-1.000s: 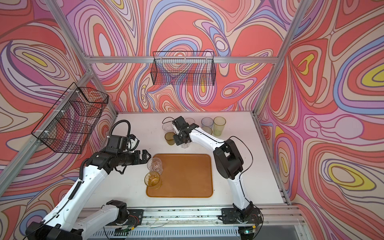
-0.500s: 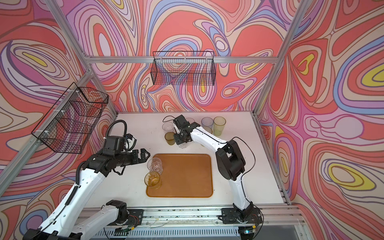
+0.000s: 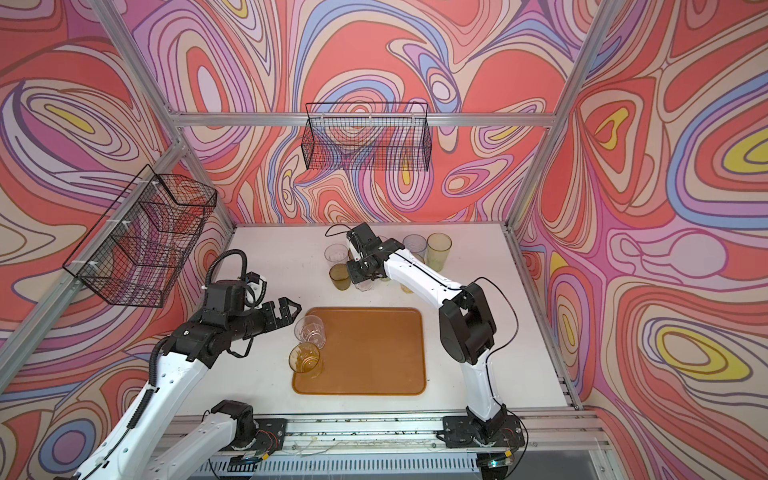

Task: Place the glasses into the tray
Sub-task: 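Grasp the clear glass with the right gripper and carry it over the tray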

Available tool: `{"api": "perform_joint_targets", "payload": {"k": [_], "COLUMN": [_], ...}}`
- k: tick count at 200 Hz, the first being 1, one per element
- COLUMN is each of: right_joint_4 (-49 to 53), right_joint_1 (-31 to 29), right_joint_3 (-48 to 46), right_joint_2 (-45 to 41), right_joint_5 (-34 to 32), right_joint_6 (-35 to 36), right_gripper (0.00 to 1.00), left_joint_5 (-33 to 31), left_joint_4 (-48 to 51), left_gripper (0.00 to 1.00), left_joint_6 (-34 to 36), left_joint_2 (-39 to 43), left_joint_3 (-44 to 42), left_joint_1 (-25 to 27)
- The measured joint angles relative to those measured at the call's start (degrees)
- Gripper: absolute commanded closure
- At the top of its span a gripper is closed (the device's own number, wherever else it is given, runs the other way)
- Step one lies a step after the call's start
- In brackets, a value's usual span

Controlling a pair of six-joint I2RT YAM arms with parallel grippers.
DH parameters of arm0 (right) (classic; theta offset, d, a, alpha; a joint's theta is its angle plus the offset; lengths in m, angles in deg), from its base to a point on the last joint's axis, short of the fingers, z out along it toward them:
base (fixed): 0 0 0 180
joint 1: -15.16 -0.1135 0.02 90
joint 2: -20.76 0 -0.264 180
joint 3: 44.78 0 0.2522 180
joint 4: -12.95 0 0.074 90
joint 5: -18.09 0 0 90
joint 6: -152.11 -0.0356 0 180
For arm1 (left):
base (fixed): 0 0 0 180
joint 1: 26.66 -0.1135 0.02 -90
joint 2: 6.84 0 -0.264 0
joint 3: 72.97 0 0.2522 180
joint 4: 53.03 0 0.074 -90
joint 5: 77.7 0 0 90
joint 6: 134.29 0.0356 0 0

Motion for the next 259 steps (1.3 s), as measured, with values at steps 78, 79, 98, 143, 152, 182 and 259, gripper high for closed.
{"api": "perform_joint_targets", "payload": {"k": [78,79,98,143,152,182,259], "right_joint_4": [3.0,3.0,3.3,4.0,4.0,4.3,2.4], "right_joint_1": [-2.1,-2.2,-4.4,-10.3,-11.4,-15.2,-21.9], "right_joint_3": [-0.4,-0.5,-2.2,-7.2,-8.1,-12.8,-24.0], "right_joint_2": [-2.6,-2.6,-5.7,-11.3,-12.1,-16.0,-24.4], "right_joint_5": [-1.5,-1.5,-2.6,-4.6,-4.9,-5.4,-5.2], "right_joint_6": [-1.0,-1.0,-1.6,-4.3,-5.0,-7.8,-14.8], "right_gripper": [1.00,1.00,1.00,1.00,1.00,1.00,1.00], "left_joint_5": [-0.1,-0.1,-0.1,0.6,0.7,0.7,1.2], "left_joint_4": [0.0,0.0,-0.1,-0.1,-0.1,-0.1,-2.0], "left_gripper": [0.00,0.00,0.00,0.00,0.00,0.00,0.00], "left_joint_6": [0.0,0.0,0.0,0.0,0.0,0.0,-1.7], "left_joint_2": [0.0,0.0,0.0,-0.8,-0.9,-0.9,-2.5], "left_joint_3": [0.0,0.0,0.0,-0.1,-0.1,-0.1,-1.9], "left_joint_1": [0.0,0.0,0.0,0.0,0.0,0.0,0.0]}}
